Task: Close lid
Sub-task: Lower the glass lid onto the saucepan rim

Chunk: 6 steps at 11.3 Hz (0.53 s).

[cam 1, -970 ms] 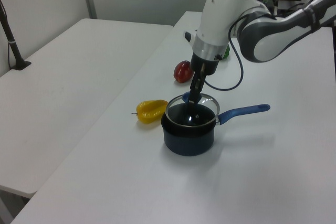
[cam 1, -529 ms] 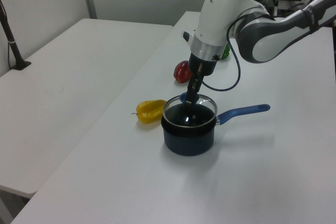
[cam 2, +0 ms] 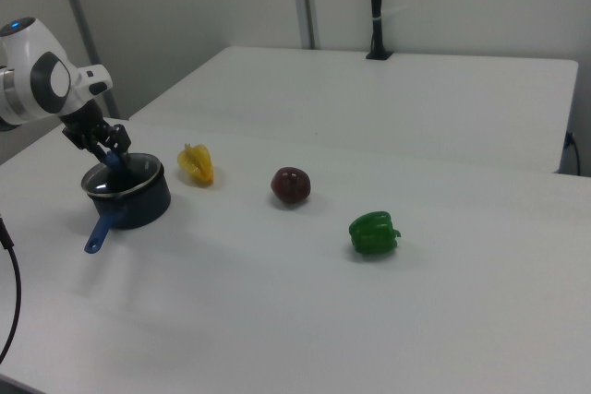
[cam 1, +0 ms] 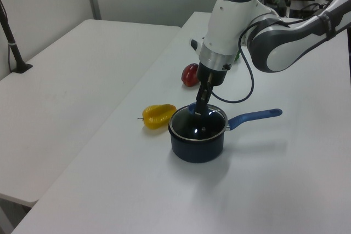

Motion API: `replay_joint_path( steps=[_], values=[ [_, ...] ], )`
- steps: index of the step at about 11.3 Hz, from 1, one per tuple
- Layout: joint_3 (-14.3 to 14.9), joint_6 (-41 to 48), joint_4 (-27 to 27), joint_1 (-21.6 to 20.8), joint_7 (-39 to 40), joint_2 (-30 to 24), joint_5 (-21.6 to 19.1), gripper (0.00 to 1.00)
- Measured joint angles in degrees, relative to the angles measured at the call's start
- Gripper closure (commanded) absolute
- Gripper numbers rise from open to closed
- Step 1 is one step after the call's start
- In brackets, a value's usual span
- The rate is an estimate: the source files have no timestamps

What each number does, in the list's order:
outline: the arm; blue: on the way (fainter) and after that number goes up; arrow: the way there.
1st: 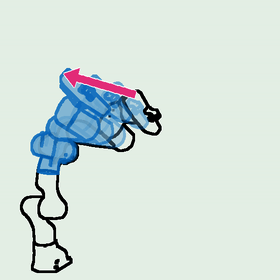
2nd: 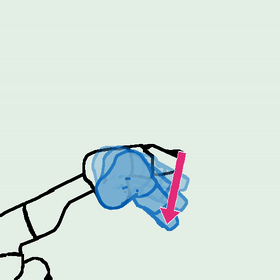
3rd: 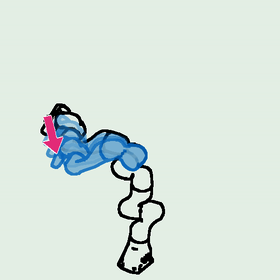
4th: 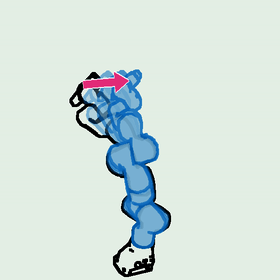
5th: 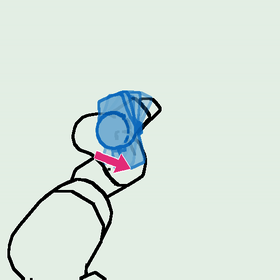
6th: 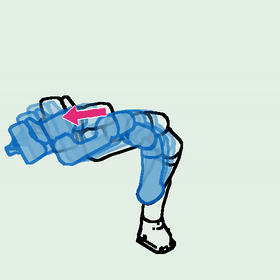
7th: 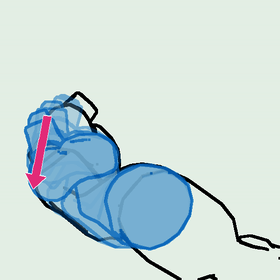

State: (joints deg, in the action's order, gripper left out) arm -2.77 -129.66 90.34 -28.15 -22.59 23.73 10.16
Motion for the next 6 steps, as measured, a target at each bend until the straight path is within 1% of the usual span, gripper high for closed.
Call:
replay_joint_path(
  steps=[6],
  values=[
    [0.0,-3.6,0.0,0.0,0.0,0.8,0.0,0.56]
  ],
)
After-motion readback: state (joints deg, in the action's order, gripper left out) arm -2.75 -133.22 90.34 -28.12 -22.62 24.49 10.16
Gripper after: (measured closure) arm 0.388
